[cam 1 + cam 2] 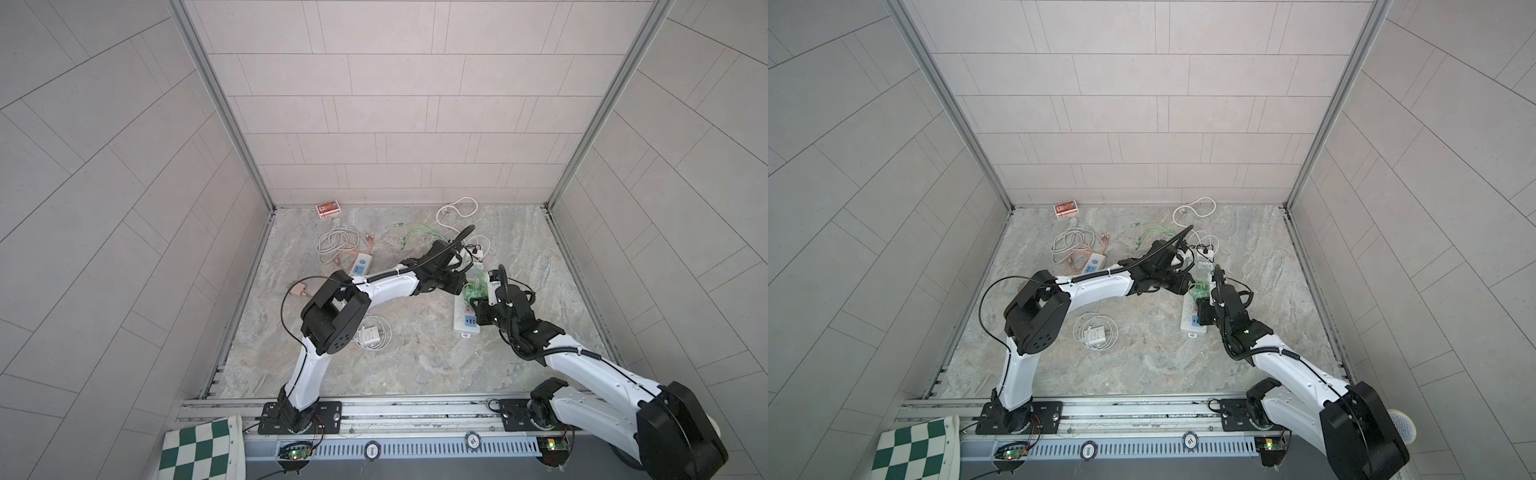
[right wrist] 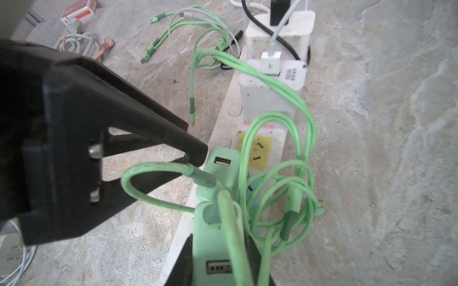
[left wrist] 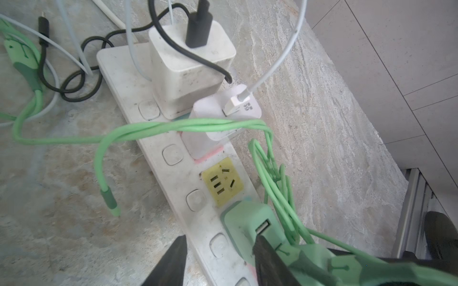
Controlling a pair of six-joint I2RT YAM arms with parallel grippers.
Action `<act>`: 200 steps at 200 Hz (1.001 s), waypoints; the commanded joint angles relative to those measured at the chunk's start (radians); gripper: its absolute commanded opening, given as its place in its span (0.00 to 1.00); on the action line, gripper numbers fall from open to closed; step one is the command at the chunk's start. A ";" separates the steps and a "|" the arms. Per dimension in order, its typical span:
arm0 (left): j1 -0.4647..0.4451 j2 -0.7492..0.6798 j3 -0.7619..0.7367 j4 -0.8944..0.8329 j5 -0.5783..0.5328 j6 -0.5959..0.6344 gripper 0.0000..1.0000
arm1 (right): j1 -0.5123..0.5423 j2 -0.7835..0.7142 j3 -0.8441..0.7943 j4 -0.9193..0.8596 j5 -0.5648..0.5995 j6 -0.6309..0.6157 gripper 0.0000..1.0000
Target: Insert the plug
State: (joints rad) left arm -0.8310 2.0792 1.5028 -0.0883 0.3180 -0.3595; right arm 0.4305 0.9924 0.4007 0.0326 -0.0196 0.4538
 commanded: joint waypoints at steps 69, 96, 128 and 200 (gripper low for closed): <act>0.012 -0.056 -0.057 0.012 -0.015 -0.006 0.51 | 0.035 0.003 -0.045 0.078 0.102 0.081 0.00; 0.027 -0.063 -0.078 0.025 -0.011 -0.012 0.51 | 0.068 0.016 -0.042 0.090 0.133 0.097 0.00; 0.032 -0.070 -0.092 0.039 0.004 -0.009 0.51 | 0.101 0.027 -0.036 0.098 0.182 0.101 0.00; 0.038 -0.085 -0.140 0.041 0.009 -0.012 0.51 | 0.107 0.044 -0.054 0.144 0.248 0.129 0.00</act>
State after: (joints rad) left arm -0.7982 2.0392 1.3876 -0.0563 0.3191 -0.3672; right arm 0.5350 1.0256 0.3527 0.1173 0.1730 0.5598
